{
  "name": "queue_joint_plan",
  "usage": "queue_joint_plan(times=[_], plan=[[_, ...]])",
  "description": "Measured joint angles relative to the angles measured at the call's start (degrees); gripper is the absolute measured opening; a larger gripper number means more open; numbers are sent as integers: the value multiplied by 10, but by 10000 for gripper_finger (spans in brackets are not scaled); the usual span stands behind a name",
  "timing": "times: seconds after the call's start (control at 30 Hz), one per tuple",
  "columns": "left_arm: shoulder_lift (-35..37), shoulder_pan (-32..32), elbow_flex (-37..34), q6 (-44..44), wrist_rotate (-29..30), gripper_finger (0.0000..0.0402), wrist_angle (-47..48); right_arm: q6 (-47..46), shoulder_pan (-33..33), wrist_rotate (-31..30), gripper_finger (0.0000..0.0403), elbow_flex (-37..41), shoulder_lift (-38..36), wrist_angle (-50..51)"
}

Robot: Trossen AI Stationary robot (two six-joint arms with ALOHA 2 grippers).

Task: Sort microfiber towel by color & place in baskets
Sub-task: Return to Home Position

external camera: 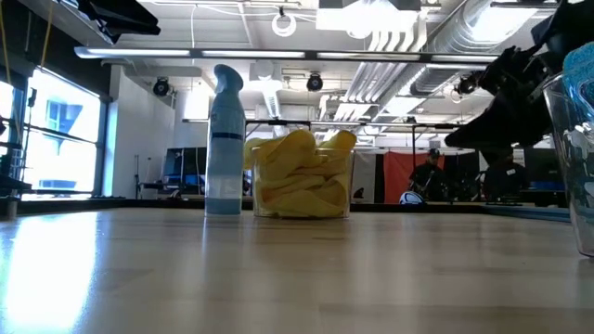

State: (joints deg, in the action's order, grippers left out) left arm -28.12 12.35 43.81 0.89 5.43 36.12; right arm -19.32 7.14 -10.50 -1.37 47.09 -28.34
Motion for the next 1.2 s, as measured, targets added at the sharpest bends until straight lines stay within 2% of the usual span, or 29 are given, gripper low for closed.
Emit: queue_joint_plan(times=[0.47,0.7,0.83,1.0,1.2], plan=[[0,0,0,36,19,104,0,50,0,30,0,8,-243,166],[0,0,0,36,19,104,0,94,0,-15,0,8,-354,215],[0,0,0,36,19,104,0,104,0,-17,0,8,-415,255],[0,0,0,36,19,104,0,148,0,-15,0,4,-472,269],[0,0,0,36,19,104,0,169,0,-14,0,3,-462,271]])
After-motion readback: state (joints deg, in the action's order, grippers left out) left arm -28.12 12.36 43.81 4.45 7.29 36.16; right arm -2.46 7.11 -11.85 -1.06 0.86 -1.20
